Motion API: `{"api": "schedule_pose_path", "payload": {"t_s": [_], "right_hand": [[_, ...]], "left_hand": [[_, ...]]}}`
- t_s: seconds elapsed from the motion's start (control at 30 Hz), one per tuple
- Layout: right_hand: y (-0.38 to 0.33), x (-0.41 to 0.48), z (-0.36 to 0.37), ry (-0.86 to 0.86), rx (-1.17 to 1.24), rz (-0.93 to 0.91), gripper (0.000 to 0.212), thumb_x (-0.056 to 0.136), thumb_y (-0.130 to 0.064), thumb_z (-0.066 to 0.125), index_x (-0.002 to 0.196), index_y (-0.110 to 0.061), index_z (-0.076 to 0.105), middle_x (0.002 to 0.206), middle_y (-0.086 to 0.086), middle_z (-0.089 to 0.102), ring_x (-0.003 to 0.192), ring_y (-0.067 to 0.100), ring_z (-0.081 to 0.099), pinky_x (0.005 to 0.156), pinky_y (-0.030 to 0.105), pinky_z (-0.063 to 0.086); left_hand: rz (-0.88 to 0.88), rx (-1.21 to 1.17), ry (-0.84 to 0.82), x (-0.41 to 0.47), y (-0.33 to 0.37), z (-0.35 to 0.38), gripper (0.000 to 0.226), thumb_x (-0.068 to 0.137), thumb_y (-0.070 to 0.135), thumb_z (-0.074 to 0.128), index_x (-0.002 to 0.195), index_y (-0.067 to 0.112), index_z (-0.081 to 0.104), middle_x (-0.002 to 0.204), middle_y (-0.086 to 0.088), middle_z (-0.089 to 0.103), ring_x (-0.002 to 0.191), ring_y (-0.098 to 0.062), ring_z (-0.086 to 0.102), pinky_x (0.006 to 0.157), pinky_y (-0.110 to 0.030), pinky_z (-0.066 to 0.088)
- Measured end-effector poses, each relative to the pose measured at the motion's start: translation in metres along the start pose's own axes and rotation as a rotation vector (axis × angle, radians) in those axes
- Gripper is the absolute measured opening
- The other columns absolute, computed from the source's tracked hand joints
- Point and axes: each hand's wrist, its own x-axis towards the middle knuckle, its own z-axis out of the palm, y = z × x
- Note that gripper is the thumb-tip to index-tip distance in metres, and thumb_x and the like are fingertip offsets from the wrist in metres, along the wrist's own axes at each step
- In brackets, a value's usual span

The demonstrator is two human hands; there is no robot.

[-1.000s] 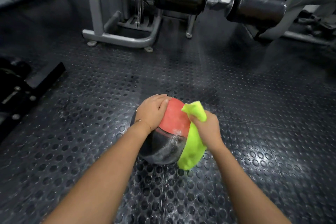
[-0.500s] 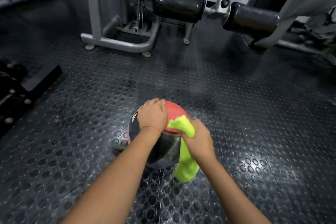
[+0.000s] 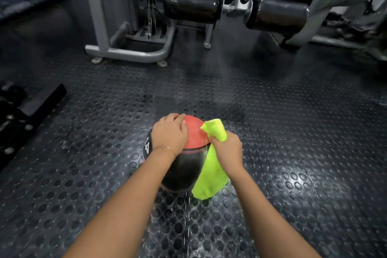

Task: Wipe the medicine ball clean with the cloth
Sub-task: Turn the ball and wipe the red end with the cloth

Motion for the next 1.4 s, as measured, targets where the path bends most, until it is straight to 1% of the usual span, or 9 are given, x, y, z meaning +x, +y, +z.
{"api": "schedule_pose_path", "payload": {"t_s": [0.13, 0.3, 0.47, 0.6, 0.77, 0.97, 1.13, 1.3, 1.4], "right_hand": [[0.008, -0.003, -0.001, -0.018, -0.076, -0.012, 0.019, 0.082, -0.033, 0.059, 0.069, -0.02, 0.058, 0.082, 0.011, 0.067, 0.08, 0.032, 0.06, 0.07, 0.038, 0.047], [0.008, -0.004, -0.005, 0.0, -0.095, 0.002, 0.019, 0.085, -0.029, 0.058, 0.07, -0.017, 0.057, 0.078, 0.008, 0.062, 0.079, 0.031, 0.058, 0.069, 0.037, 0.045], [0.013, -0.033, -0.001, -0.051, -0.135, -0.164, 0.016, 0.084, -0.03, 0.061, 0.09, -0.015, 0.064, 0.091, 0.006, 0.062, 0.086, 0.025, 0.056, 0.073, 0.037, 0.045], [0.006, -0.01, -0.005, 0.025, -0.057, 0.037, 0.025, 0.084, -0.029, 0.058, 0.061, -0.02, 0.052, 0.077, 0.008, 0.063, 0.078, 0.032, 0.059, 0.069, 0.041, 0.048], [-0.003, -0.043, 0.006, -0.03, -0.208, -0.172, 0.017, 0.084, -0.024, 0.057, 0.097, -0.016, 0.063, 0.103, 0.006, 0.062, 0.097, 0.028, 0.056, 0.077, 0.036, 0.044], [-0.011, -0.011, -0.006, 0.057, -0.288, -0.04, 0.017, 0.084, -0.023, 0.05, 0.078, -0.011, 0.06, 0.09, 0.012, 0.065, 0.089, 0.036, 0.059, 0.067, 0.037, 0.045], [-0.01, -0.045, -0.005, -0.067, -0.437, -0.301, 0.03, 0.083, -0.021, 0.057, 0.113, -0.018, 0.058, 0.116, 0.002, 0.057, 0.112, 0.024, 0.049, 0.089, 0.034, 0.039], [-0.001, -0.021, -0.013, 0.103, -0.429, -0.176, 0.017, 0.082, -0.022, 0.054, 0.093, -0.012, 0.062, 0.1, 0.01, 0.06, 0.098, 0.032, 0.055, 0.074, 0.037, 0.042], [0.003, -0.053, -0.003, 0.017, -0.431, -0.407, 0.033, 0.077, -0.013, 0.06, 0.11, -0.012, 0.06, 0.11, 0.009, 0.058, 0.102, 0.032, 0.053, 0.084, 0.04, 0.042]], "left_hand": [[-0.036, -0.244, -0.098, 0.019, -0.028, -0.015, 0.036, 0.099, 0.026, 0.034, 0.113, 0.033, 0.067, 0.128, 0.003, 0.059, 0.118, -0.023, 0.05, 0.098, -0.031, 0.036], [0.01, -0.352, -0.087, 0.006, -0.034, -0.002, 0.037, 0.101, 0.023, 0.031, 0.123, 0.029, 0.06, 0.138, 0.005, 0.049, 0.132, -0.019, 0.036, 0.112, -0.031, 0.024], [0.0, -0.439, -0.129, 0.0, -0.038, -0.009, 0.036, 0.101, 0.022, 0.032, 0.122, 0.028, 0.06, 0.136, 0.008, 0.053, 0.126, -0.012, 0.045, 0.099, -0.02, 0.028], [-0.014, -0.351, -0.088, -0.008, -0.028, -0.009, 0.037, 0.1, 0.022, 0.031, 0.124, 0.028, 0.058, 0.137, 0.007, 0.051, 0.126, -0.016, 0.045, 0.103, -0.026, 0.031], [-0.063, -0.184, -0.073, -0.015, -0.017, -0.013, 0.039, 0.1, 0.025, 0.028, 0.129, 0.032, 0.053, 0.139, 0.005, 0.047, 0.124, -0.021, 0.045, 0.099, -0.032, 0.036], [0.094, 0.057, -0.15, -0.012, -0.032, -0.029, 0.037, 0.098, 0.034, 0.032, 0.127, 0.035, 0.054, 0.117, 0.0, 0.053, 0.112, -0.023, 0.051, 0.093, -0.037, 0.038], [0.143, -0.234, -0.115, -0.038, -0.022, -0.002, 0.074, 0.08, 0.054, 0.01, 0.135, 0.022, 0.048, 0.14, -0.006, 0.042, 0.129, -0.025, 0.041, 0.11, -0.04, 0.031], [0.09, -0.185, -0.092, -0.043, -0.002, 0.011, 0.053, 0.093, 0.038, 0.017, 0.14, 0.031, 0.041, 0.148, 0.004, 0.038, 0.136, -0.019, 0.031, 0.115, -0.038, 0.022], [0.031, -0.207, -0.07, -0.04, 0.001, 0.012, 0.056, 0.09, 0.038, 0.016, 0.138, 0.033, 0.043, 0.147, 0.004, 0.04, 0.134, -0.02, 0.033, 0.112, -0.04, 0.025]]}}
